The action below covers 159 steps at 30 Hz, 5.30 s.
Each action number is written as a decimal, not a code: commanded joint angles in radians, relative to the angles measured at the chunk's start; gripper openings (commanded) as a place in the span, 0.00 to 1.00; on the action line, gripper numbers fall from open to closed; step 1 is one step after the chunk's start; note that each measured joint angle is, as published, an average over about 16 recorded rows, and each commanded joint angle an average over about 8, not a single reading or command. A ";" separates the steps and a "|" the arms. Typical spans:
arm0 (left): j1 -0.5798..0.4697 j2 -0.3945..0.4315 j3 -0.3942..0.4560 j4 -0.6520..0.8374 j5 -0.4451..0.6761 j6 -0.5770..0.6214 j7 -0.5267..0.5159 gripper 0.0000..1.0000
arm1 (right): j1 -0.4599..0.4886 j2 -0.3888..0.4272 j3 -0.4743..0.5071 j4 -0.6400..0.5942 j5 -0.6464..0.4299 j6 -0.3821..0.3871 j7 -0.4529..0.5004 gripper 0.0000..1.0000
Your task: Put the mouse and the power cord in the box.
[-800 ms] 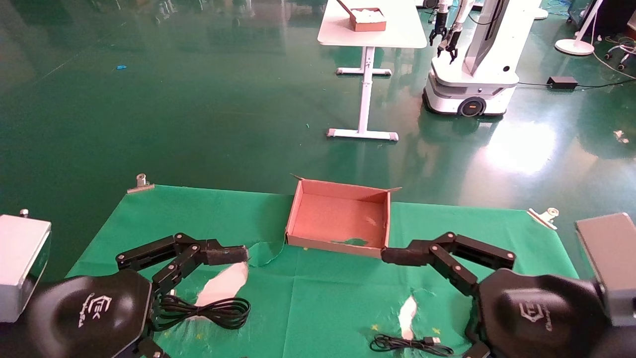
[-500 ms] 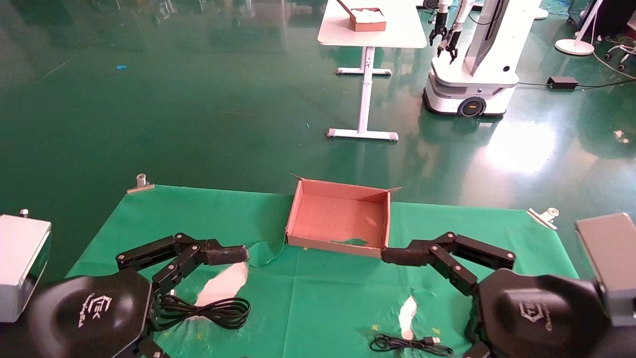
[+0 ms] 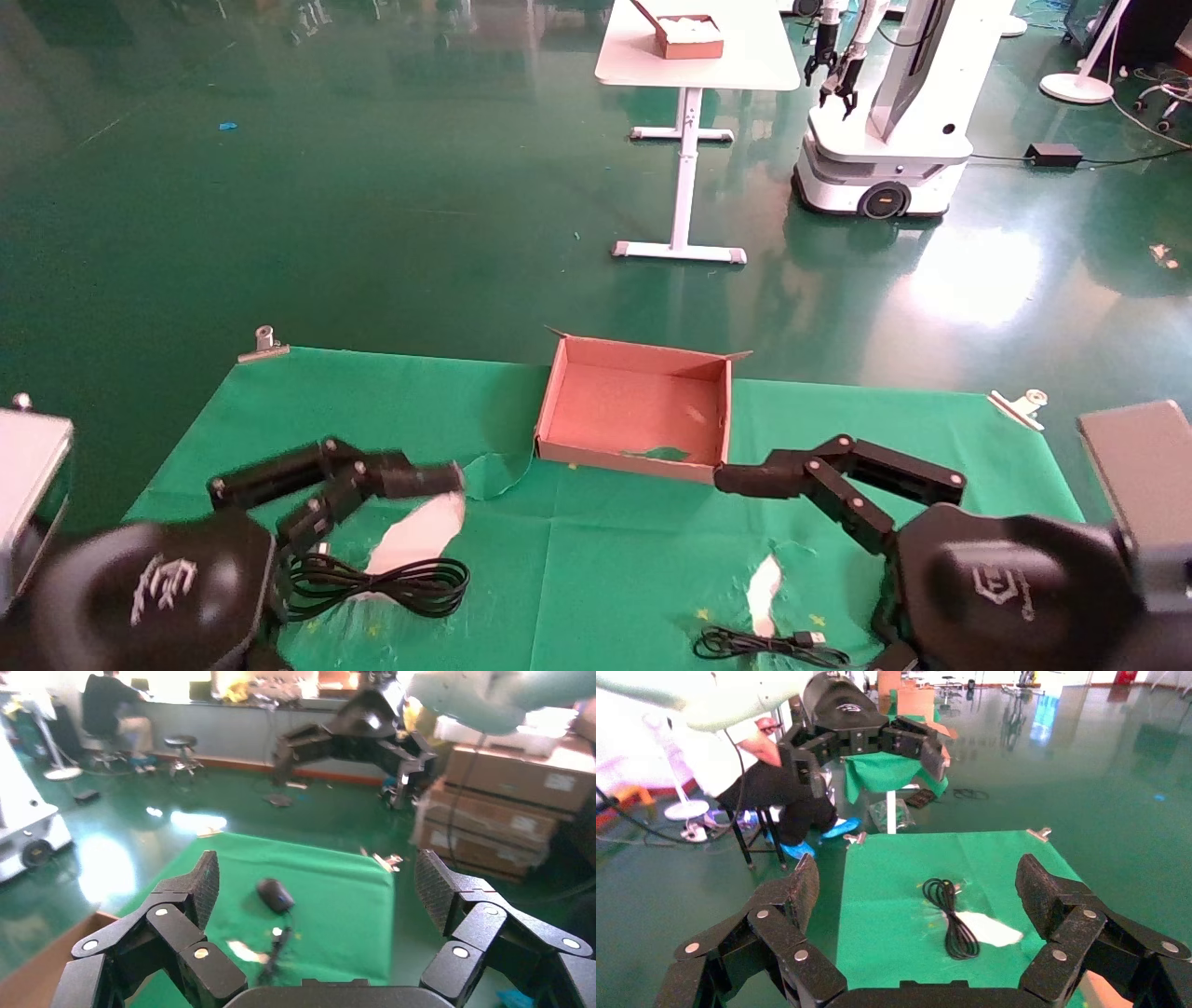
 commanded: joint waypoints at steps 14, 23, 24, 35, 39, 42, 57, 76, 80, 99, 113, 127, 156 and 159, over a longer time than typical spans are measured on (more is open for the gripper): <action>-0.204 0.055 0.250 -0.028 0.691 -0.064 -0.223 1.00 | 0.109 -0.002 -0.134 0.046 -0.425 0.062 0.075 1.00; -0.217 0.077 0.266 -0.024 0.745 -0.080 -0.217 1.00 | 0.113 -0.010 -0.138 0.031 -0.426 0.058 0.071 1.00; -0.223 0.088 0.275 -0.022 0.773 -0.090 -0.216 1.00 | 0.114 -0.011 -0.139 0.028 -0.431 0.058 0.072 1.00; -0.252 0.282 0.406 0.038 1.190 -0.235 -0.280 1.00 | 0.097 0.011 -0.124 0.024 -0.391 0.054 0.088 1.00; -0.260 0.338 0.433 0.086 1.277 -0.267 -0.303 1.00 | 0.076 0.025 -0.122 0.023 -0.377 0.049 0.087 1.00; -0.268 0.371 0.445 0.128 1.316 -0.287 -0.310 1.00 | 0.064 0.031 -0.120 0.022 -0.371 0.050 0.085 1.00; -0.295 0.425 0.464 0.237 1.367 -0.327 -0.285 1.00 | 0.063 -0.021 -0.190 0.015 -0.571 0.110 0.047 1.00; -0.298 0.428 0.465 0.245 1.366 -0.330 -0.280 0.65 | 0.268 -0.426 -0.395 -0.431 -1.047 0.270 0.008 0.89; -0.298 0.428 0.465 0.246 1.367 -0.331 -0.280 0.15 | 0.277 -0.444 -0.400 -0.459 -1.066 0.285 0.016 0.40; -0.298 0.427 0.464 0.246 1.363 -0.329 -0.279 0.00 | 0.265 -0.419 -0.392 -0.423 -1.039 0.266 0.007 0.00; -0.297 0.427 0.464 0.244 1.363 -0.329 -0.279 0.00 | 0.263 -0.414 -0.390 -0.415 -1.033 0.262 0.005 0.00; -0.297 0.427 0.464 0.245 1.364 -0.329 -0.279 0.00 | 0.263 -0.412 -0.389 -0.412 -1.031 0.262 0.005 0.00; -0.466 0.614 0.338 0.277 1.123 -0.376 -0.282 0.00 | 0.386 -0.293 -0.289 -0.295 -1.004 0.312 0.078 0.00; -0.457 0.695 0.353 0.337 1.125 -0.479 -0.197 0.00 | 0.404 -0.263 -0.276 -0.282 -1.017 0.321 0.100 0.00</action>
